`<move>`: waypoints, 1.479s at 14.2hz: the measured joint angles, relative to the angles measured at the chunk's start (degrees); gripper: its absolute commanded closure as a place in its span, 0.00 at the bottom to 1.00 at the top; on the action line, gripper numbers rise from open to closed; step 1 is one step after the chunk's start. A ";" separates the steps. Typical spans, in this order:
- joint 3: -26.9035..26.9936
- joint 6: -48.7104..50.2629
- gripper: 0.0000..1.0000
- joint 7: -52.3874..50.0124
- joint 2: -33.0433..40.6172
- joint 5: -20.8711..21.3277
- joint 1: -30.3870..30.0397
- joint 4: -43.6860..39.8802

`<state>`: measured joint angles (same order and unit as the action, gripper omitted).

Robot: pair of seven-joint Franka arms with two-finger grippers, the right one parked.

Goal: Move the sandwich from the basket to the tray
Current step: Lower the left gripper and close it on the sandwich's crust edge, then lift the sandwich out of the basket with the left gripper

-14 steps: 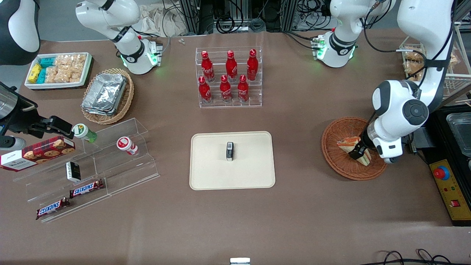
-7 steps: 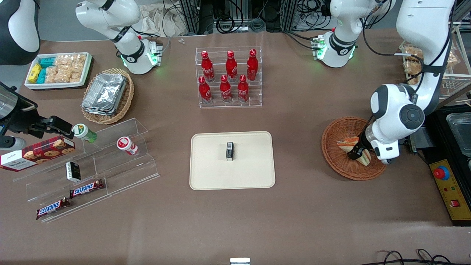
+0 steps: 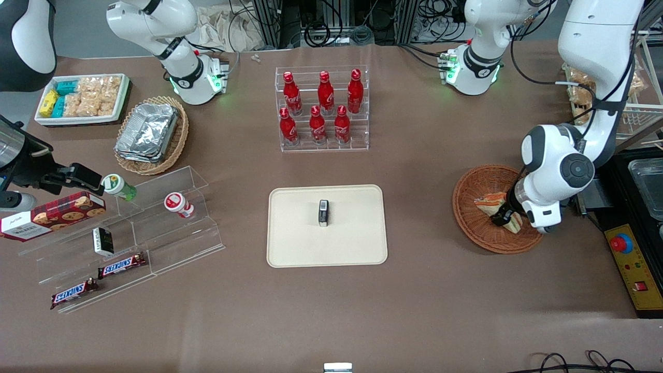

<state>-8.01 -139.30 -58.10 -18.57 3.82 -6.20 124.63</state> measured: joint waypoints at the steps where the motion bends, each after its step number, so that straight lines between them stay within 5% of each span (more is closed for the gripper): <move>1: 0.00 -0.03 0.89 0.00 0.00 0.40 0.00 -0.03; 10: -0.07 8.33 0.91 0.00 1.74 1.29 0.01 -3.39; 19: -2.40 43.86 0.87 7.62 5.64 1.25 0.74 -31.54; 21: -2.36 45.17 0.77 13.99 5.68 -0.92 0.68 -35.31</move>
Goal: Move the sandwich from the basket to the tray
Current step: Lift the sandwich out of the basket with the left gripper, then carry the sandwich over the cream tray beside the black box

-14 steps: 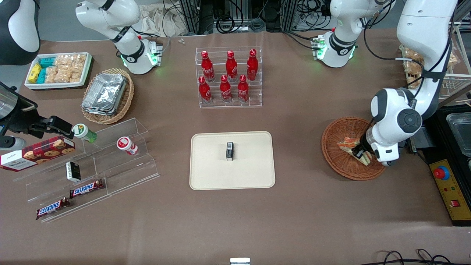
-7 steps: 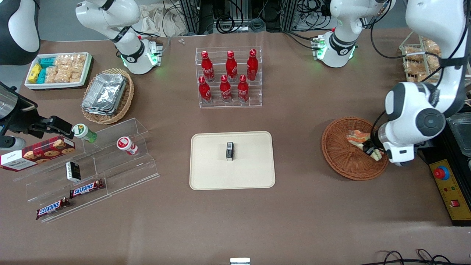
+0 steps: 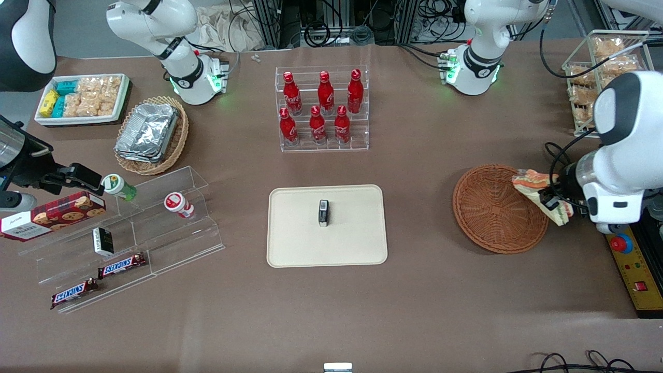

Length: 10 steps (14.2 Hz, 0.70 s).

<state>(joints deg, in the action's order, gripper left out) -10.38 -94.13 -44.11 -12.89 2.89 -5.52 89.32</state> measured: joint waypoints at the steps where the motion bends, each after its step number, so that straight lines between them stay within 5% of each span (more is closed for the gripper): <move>1: 0.01 0.13 0.80 3.24 0.00 -1.04 -0.02 -1.44; 4: -1.42 1.76 0.84 12.29 -0.02 -1.94 0.17 -5.83; 10: -14.15 1.30 0.84 18.88 -3.27 -1.95 1.49 -7.54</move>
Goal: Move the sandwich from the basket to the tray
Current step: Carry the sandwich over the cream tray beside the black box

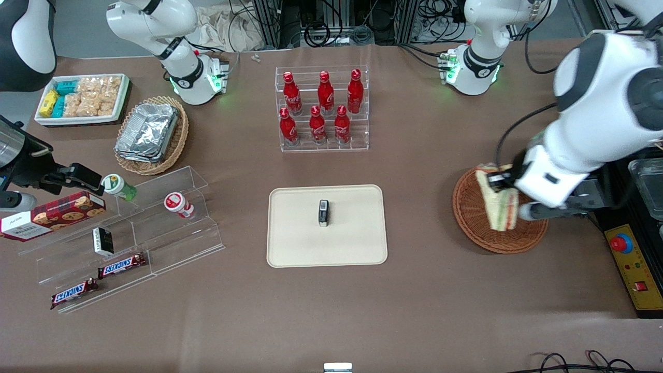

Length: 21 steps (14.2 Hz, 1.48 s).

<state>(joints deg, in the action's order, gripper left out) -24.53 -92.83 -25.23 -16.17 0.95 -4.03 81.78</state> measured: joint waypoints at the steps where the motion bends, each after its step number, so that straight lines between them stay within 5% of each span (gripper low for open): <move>1: -1.89 -1.49 0.84 0.00 -1.55 0.11 0.27 0.00; 12: -3.73 -22.37 0.84 -20.96 -21.18 12.66 15.62 0.26; 21: -3.71 -30.41 0.83 -21.37 -30.63 13.30 18.01 0.43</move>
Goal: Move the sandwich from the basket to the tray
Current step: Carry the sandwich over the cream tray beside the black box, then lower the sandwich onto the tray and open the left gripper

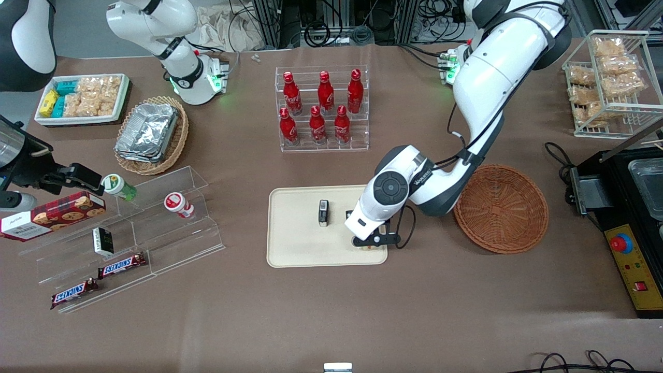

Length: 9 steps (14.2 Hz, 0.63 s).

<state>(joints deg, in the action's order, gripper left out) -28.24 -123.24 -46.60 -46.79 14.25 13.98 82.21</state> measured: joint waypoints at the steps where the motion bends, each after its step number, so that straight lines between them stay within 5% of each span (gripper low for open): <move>1: 0.00 -0.15 0.83 0.00 -0.54 0.04 0.05 0.00; 5: 0.03 -0.30 0.82 0.00 -1.77 2.79 0.07 0.09; 6: 0.03 -0.30 0.75 0.00 -1.83 3.31 0.09 0.12; 7: 0.03 -0.30 0.46 0.00 -1.83 3.61 0.12 0.13; 8: 0.03 -0.30 0.00 0.00 -1.83 3.67 0.14 0.13; 9: 0.03 -0.30 0.00 -0.11 -1.83 3.67 0.14 0.14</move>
<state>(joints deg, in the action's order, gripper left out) -28.21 -123.54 -46.70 -48.63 17.92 14.12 82.35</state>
